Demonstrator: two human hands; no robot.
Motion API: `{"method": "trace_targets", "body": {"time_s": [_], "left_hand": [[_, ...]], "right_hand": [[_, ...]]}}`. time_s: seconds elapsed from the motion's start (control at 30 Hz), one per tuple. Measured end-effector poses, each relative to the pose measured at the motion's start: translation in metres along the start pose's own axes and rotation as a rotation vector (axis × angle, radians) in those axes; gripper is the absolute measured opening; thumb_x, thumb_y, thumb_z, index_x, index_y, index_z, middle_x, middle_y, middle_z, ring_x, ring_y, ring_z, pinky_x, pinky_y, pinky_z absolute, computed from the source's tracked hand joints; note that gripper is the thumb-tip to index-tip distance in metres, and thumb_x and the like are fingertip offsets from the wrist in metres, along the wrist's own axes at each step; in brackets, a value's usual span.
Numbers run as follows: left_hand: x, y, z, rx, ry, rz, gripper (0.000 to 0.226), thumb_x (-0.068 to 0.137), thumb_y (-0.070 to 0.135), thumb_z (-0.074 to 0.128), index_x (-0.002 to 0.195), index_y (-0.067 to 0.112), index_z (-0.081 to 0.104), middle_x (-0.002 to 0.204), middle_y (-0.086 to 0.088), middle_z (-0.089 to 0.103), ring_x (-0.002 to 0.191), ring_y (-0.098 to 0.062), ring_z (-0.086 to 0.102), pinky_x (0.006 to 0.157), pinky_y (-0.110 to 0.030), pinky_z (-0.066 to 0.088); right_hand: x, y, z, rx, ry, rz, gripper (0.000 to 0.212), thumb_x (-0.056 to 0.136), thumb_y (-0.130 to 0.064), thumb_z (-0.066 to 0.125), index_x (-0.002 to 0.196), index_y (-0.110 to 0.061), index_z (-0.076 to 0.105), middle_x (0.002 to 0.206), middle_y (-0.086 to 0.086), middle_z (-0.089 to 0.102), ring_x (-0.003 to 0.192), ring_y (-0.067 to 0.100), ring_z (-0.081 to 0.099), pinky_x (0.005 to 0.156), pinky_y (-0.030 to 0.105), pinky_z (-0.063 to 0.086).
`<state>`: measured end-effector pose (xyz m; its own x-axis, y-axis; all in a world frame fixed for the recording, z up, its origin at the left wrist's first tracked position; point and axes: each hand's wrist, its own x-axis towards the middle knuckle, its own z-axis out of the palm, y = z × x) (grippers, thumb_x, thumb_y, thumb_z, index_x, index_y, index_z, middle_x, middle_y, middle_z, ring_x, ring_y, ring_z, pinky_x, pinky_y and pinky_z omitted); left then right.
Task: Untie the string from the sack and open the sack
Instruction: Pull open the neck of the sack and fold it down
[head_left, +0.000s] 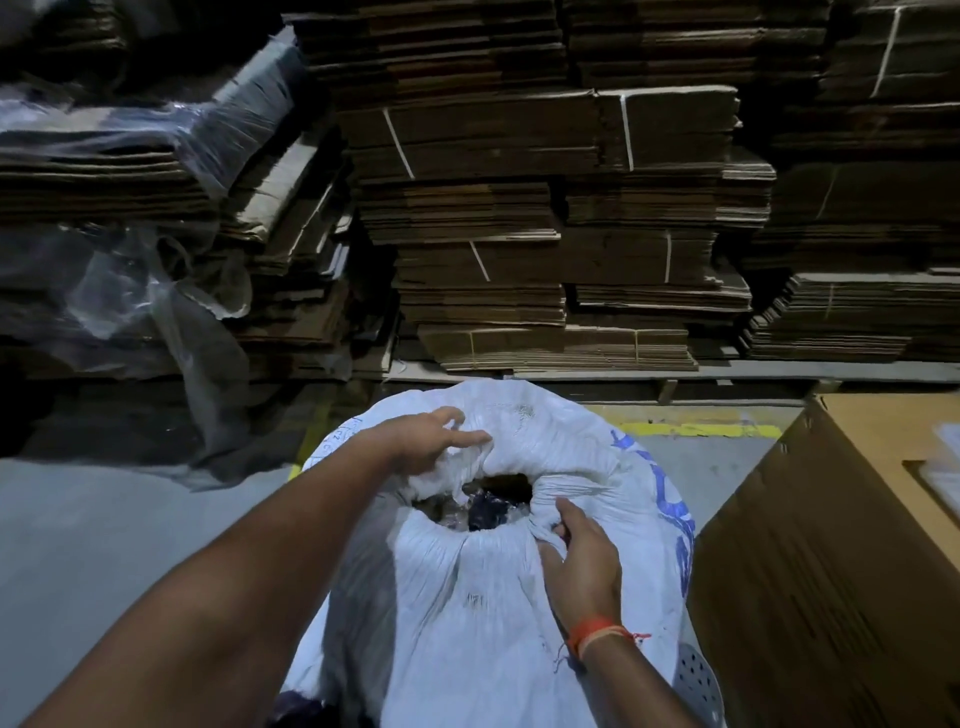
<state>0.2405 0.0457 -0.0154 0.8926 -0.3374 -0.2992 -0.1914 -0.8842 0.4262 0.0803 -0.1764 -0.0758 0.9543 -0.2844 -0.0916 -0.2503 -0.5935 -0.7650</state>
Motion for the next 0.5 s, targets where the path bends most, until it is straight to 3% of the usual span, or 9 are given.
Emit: {"method": "trace_targets", "body": {"time_s": [0.03, 0.1, 0.17, 0.23, 0.33, 0.4, 0.5], "left_hand": [[0.002, 0.004, -0.001, 0.060, -0.018, -0.012, 0.084, 0.074, 0.076, 0.071, 0.144, 0.033, 0.052, 0.144, -0.005, 0.059, 0.116, -0.023, 0.059, 0.095, -0.040, 0.049], [0.007, 0.010, 0.001, 0.214, -0.122, -0.004, 0.058, 0.090, 0.039, 0.071, 0.144, 0.041, 0.050, 0.135, -0.005, 0.057, 0.111, -0.026, 0.061, 0.081, -0.037, 0.050], [0.014, 0.009, 0.003, 0.291, -0.108, 0.033, 0.061, 0.088, 0.019, 0.074, 0.139, 0.048, 0.055, 0.128, 0.000, 0.056, 0.113, -0.025, 0.061, 0.078, -0.034, 0.049], [0.020, 0.011, 0.001, 0.353, -0.087, 0.036, 0.050, 0.086, 0.019, 0.073, 0.127, 0.047, 0.065, 0.118, 0.003, 0.058, 0.112, -0.023, 0.062, 0.077, -0.031, 0.047], [0.032, 0.005, -0.002, 0.383, 0.049, 0.048, 0.044, 0.083, 0.015, 0.068, 0.117, 0.044, 0.071, 0.113, 0.005, 0.059, 0.109, -0.026, 0.066, 0.080, -0.036, 0.055], [0.034, 0.002, -0.007, 0.378, 0.181, 0.035, 0.045, 0.082, 0.009, 0.065, 0.116, 0.037, 0.073, 0.119, 0.001, 0.063, 0.109, -0.032, 0.067, 0.085, -0.041, 0.059], [0.036, -0.002, -0.010, 0.402, 0.333, -0.057, 0.045, 0.084, 0.008, 0.062, 0.124, 0.027, 0.071, 0.123, -0.007, 0.061, 0.111, -0.039, 0.066, 0.090, -0.041, 0.057]], "right_hand": [[0.000, 0.002, 0.000, 0.016, 0.020, -0.013, 0.053, 0.093, -0.009, 0.073, 0.144, -0.018, 0.060, 0.119, 0.005, 0.067, 0.107, 0.019, 0.064, 0.099, 0.026, 0.049], [0.001, 0.007, 0.000, 0.025, 0.045, -0.041, 0.047, 0.091, -0.006, 0.074, 0.137, -0.015, 0.066, 0.116, 0.005, 0.070, 0.106, 0.019, 0.065, 0.099, 0.025, 0.049], [0.002, 0.012, 0.002, 0.004, 0.048, -0.059, 0.042, 0.090, -0.007, 0.076, 0.131, -0.014, 0.071, 0.120, 0.007, 0.072, 0.113, 0.023, 0.067, 0.106, 0.034, 0.052], [0.003, 0.016, 0.003, -0.026, 0.045, -0.065, 0.037, 0.090, -0.009, 0.077, 0.126, -0.012, 0.074, 0.121, 0.010, 0.072, 0.117, 0.027, 0.067, 0.108, 0.040, 0.052], [0.002, 0.019, -0.002, -0.041, 0.037, -0.065, 0.031, 0.092, -0.011, 0.076, 0.123, -0.010, 0.076, 0.119, 0.009, 0.071, 0.110, 0.023, 0.067, 0.101, 0.024, 0.048], [0.001, 0.022, -0.008, -0.062, 0.037, -0.079, 0.029, 0.094, -0.012, 0.073, 0.123, -0.010, 0.076, 0.117, 0.008, 0.070, 0.104, 0.016, 0.064, 0.094, 0.016, 0.040], [0.001, 0.031, -0.018, -0.128, 0.019, -0.092, 0.029, 0.097, -0.018, 0.069, 0.125, -0.014, 0.075, 0.116, 0.007, 0.068, 0.099, 0.013, 0.059, 0.092, 0.015, 0.038]]}}
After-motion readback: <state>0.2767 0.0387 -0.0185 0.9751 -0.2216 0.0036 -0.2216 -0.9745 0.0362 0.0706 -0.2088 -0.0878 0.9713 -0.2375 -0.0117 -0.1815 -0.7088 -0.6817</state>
